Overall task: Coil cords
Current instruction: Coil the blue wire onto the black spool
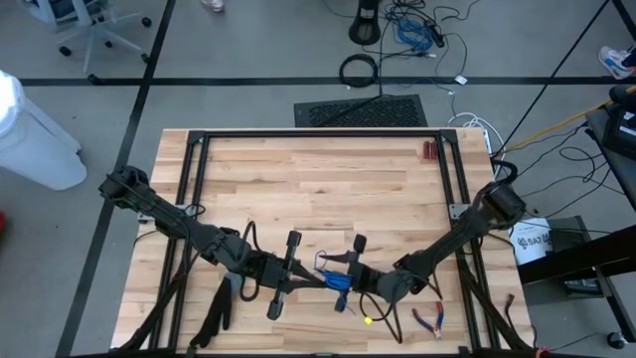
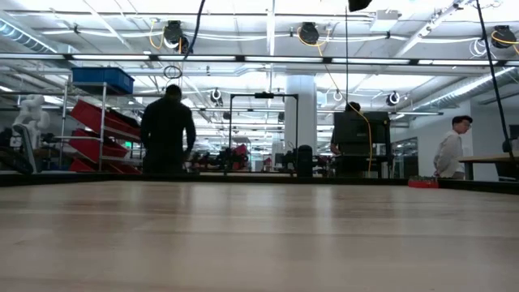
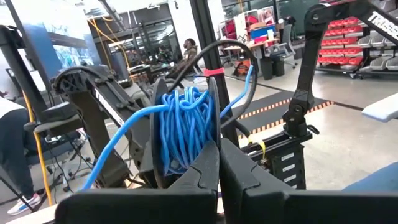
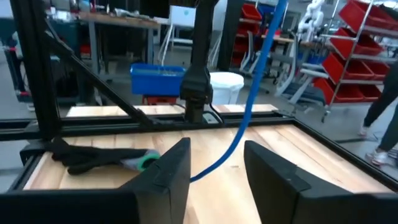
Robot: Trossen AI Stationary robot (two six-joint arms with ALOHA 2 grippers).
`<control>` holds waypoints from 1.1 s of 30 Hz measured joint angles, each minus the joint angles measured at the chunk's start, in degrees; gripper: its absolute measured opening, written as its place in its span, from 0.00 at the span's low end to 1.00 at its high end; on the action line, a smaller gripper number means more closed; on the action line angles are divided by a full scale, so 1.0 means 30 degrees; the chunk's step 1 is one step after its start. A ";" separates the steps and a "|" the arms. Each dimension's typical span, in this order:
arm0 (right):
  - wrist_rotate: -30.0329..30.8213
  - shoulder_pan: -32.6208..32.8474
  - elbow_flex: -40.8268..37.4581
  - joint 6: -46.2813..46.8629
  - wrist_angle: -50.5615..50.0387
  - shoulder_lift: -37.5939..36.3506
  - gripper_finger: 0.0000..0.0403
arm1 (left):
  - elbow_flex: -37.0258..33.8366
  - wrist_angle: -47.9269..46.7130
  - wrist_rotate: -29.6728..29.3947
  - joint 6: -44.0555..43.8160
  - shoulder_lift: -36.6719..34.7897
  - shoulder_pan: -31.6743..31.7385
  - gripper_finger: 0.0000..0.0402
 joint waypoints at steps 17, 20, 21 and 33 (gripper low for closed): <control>-0.0003 0.0175 0.0007 -0.0964 0.2588 0.0925 0.01 | 0.0000 0.0000 -0.0165 0.0321 0.0000 0.0000 0.00; -0.0496 0.0340 0.0007 -0.0924 0.2532 0.0925 0.00 | 0.0000 0.0004 -0.0324 0.0321 0.0000 0.0000 0.00; -0.0545 0.0450 0.0007 -0.0821 0.2446 0.0925 0.00 | 0.0000 0.0000 -0.0341 0.0321 0.0000 0.0000 0.00; -0.0835 0.1811 0.0007 0.1842 -0.0128 0.0910 0.00 | 0.0000 -0.0219 -0.0350 0.0310 0.0000 -0.0087 0.00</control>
